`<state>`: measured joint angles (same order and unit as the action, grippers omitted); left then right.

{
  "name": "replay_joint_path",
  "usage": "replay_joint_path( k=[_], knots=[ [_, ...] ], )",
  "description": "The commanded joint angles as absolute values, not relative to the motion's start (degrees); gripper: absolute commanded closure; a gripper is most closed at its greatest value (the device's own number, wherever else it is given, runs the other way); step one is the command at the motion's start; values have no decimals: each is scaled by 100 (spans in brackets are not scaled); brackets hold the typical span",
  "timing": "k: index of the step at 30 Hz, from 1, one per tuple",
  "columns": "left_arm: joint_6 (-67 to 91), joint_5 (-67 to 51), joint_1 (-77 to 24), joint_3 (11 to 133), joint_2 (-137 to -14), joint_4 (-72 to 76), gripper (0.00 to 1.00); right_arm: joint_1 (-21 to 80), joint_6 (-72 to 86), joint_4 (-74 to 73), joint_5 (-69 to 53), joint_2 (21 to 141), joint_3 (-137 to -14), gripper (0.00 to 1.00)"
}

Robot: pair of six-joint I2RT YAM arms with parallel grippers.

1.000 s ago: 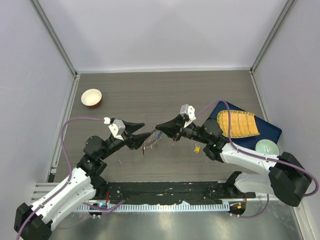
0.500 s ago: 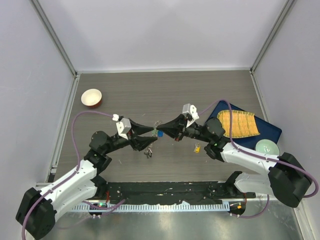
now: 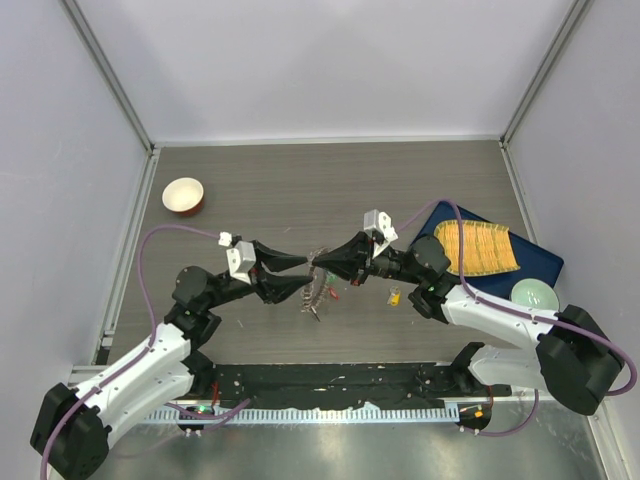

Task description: Put the keys on the keyring

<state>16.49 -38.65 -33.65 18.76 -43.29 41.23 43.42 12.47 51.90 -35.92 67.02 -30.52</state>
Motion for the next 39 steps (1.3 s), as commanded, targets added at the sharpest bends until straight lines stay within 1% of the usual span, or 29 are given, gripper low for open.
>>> replay_joint_path(
  k=[1, 7, 14, 15, 18, 32, 34, 35, 36, 37, 39],
  knots=[
    [1600, -3832, -3340, 1960, -4263, 4166, 53, 4324, 1318, 5775, -3726, 6671, -3252, 99],
    [1600, -3806, -3340, 2013, -4307, 4025, 62, 4324, 1327, 5775, -3779, 6671, -3270, 99],
    [1652, -3595, -3340, 1995, -4289, 4025, 69, 4315, 1327, 5774, -3858, 6653, -3278, 99],
    [1652, -3586, -3340, 1986, -4280, 4025, 72, 4315, 1336, 5774, -3867, 6645, -3278, 99],
    [1722, -3568, -3340, 1951, -4298, 4095, 77, 4315, 1345, 5783, -3885, 6627, -3278, 99],
    [2021, -3753, -3340, 1942, -4623, 4447, 78, 4307, 1468, 5959, -3999, 6662, -3296, 99],
    [2030, -3814, -3340, 1969, -4641, 4447, 83, 4315, 1485, 5985, -4017, 6688, -3287, 99],
    [2030, -3841, -3340, 1986, -4667, 4421, 88, 4307, 1494, 6003, -4017, 6688, -3278, 99],
    [2039, -3876, -3340, 1986, -4676, 4403, 98, 4298, 1503, 6003, -4008, 6688, -3296, 99],
    [2030, -3902, -3340, 1995, -4676, 4386, 100, 4307, 1503, 6003, -3990, 6680, -3296, 99],
    [2030, -3929, -3340, 2004, -4667, 4333, 100, 4307, 1520, 5959, -3938, 6671, -3278, 99]
  ],
)
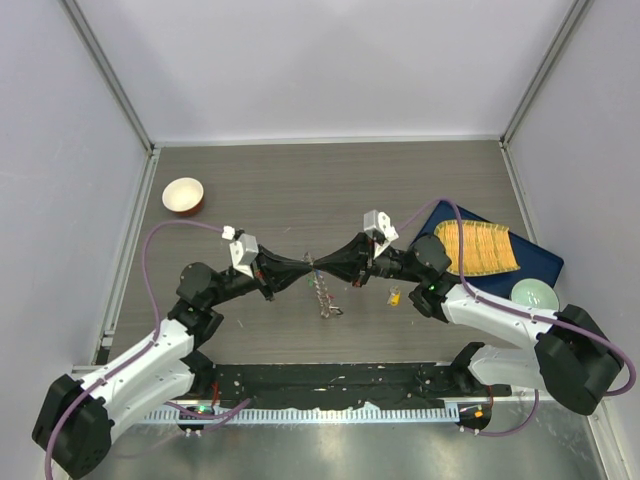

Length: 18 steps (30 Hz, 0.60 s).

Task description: Put the keys on the keyring

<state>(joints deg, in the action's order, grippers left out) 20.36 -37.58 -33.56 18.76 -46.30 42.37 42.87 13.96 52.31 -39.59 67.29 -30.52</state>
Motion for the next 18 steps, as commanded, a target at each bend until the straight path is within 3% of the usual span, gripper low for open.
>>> replay_joint_path(
  k=[1, 3, 6, 7, 12, 13, 15, 18],
  knots=[
    [1978, -3920, -3340, 2013, -4632, 4281, 100, 4307, 1521, 5942, -3842, 6627, -3270, 99],
    [1838, -3911, -3340, 2118, -4527, 3895, 100, 4298, 1538, 5819, -3736, 6574, -3226, 99],
    [1355, -3789, -3340, 2399, -4282, 2868, 100, 4298, 1477, 5286, -3420, 6355, -3260, 76],
    [1240, -3753, -3340, 2478, -4237, 2622, 100, 4298, 1450, 5108, -3341, 6302, -3296, 59],
    [415, -3542, -3340, 2847, -3859, 1233, 100, 4298, 1520, 3635, -2366, 5740, -3480, 36],
    [291, -3516, -3340, 2909, -3763, 1022, 100, 4298, 1538, 3308, -2190, 5661, -3541, 19],
    [-33, -3516, -3340, 3058, -3674, 476, 100, 4289, 1564, 2406, -1665, 5442, -3690, 6],
    [-560, -3577, -3340, 3190, -3490, -8, 100, 4289, 1609, 1184, -1031, 5248, -3945, 3]
  ],
)
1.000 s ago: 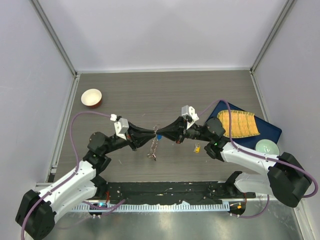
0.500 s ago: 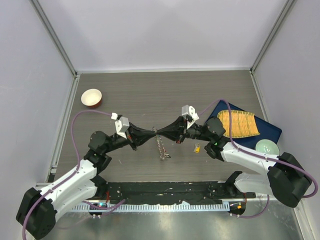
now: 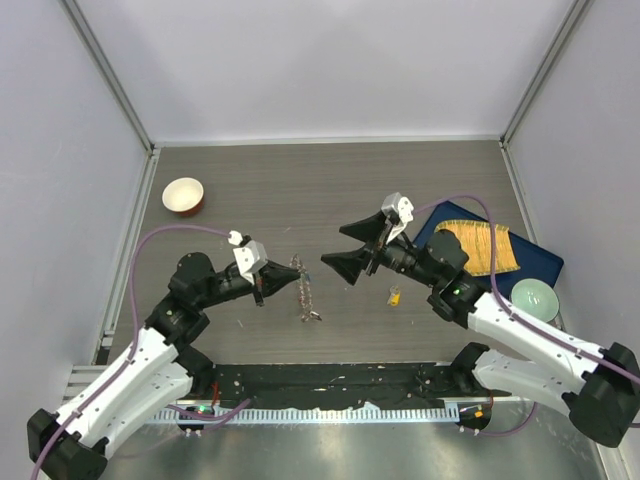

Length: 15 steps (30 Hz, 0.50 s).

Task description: Put the keys on the keyring

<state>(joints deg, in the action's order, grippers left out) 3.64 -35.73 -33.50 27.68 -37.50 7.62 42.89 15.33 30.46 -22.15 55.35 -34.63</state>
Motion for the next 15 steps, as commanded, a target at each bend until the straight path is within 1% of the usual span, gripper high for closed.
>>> replay_joint_path(
  k=[1, 3, 4, 6, 10, 15],
  knots=[
    [-710, -3577, -3340, 3208, -3437, -226, 100, 4289, 1591, 925, -898, 5221, -3990, 3],
    [-1061, -3638, -3340, 3269, -3305, -579, 100, 4280, 1652, 181, -459, 5159, -4130, 3],
    [-1177, -3673, -3340, 3296, -3279, -667, 100, 4272, 1687, 37, -66, 5124, -4157, 3],
    [-1370, -3709, -3340, 3331, -3182, -887, 100, 4263, 1906, -812, 402, 5142, -4297, 3],
    [-1704, -3902, -3340, 3331, -3068, -1055, 100, 4210, 2275, -1870, 1307, 5553, -4474, 4],
    [-1898, -4113, -3340, 3217, -2840, -1063, 100, 3868, 2636, -2390, 1477, 5906, -4307, 9]
  ],
)
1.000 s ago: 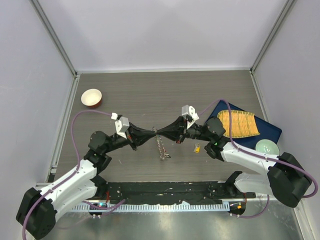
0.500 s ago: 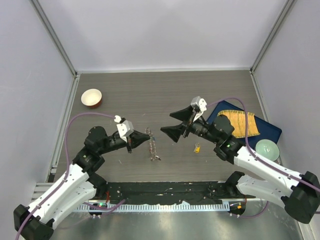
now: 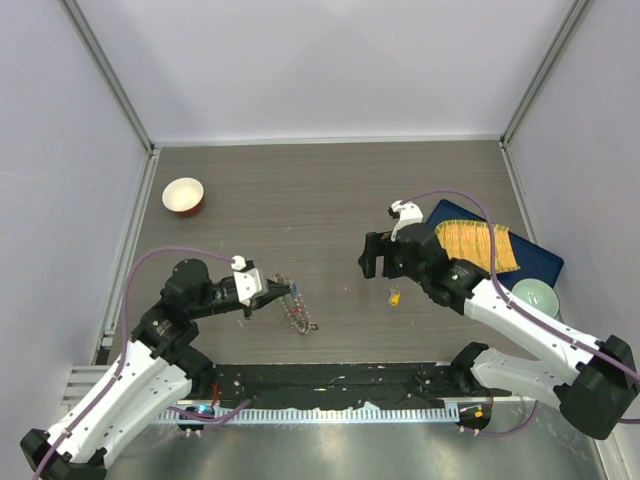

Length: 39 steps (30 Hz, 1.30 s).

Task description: Put the keys on the keyring

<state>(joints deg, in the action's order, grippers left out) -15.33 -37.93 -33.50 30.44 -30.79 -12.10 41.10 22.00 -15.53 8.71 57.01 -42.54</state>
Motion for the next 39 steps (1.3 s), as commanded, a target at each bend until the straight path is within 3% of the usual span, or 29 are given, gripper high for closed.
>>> replay_joint_path(
  k=[1, 13, 24, 29, 32, 39],
  knots=[
    [-1968, -4165, -3340, 3173, -2795, -1055, 100, 3824, 2698, -2391, 1459, 5941, -4254, 10],
    [-2434, -4333, -3340, 2944, -2601, -1055, 100, 3551, 2909, -2259, 1565, 6547, -4008, 20],
    [-2602, -4324, -3340, 2909, -2628, -1134, 100, 3015, 2883, -2250, 1152, 6864, -3902, 37],
    [-2558, -4298, -3340, 2918, -2689, -1090, 100, 3076, 1847, -1092, -332, 6234, -3666, 42],
    [-2287, -4211, -3340, 2909, -2795, -862, 100, 3435, 1216, -283, -605, 5811, -3533, 51],
    [-1100, -3929, -3349, 2839, -3067, -141, 100, 5078, 18, 1352, 165, 5555, -3366, 52]
  ],
)
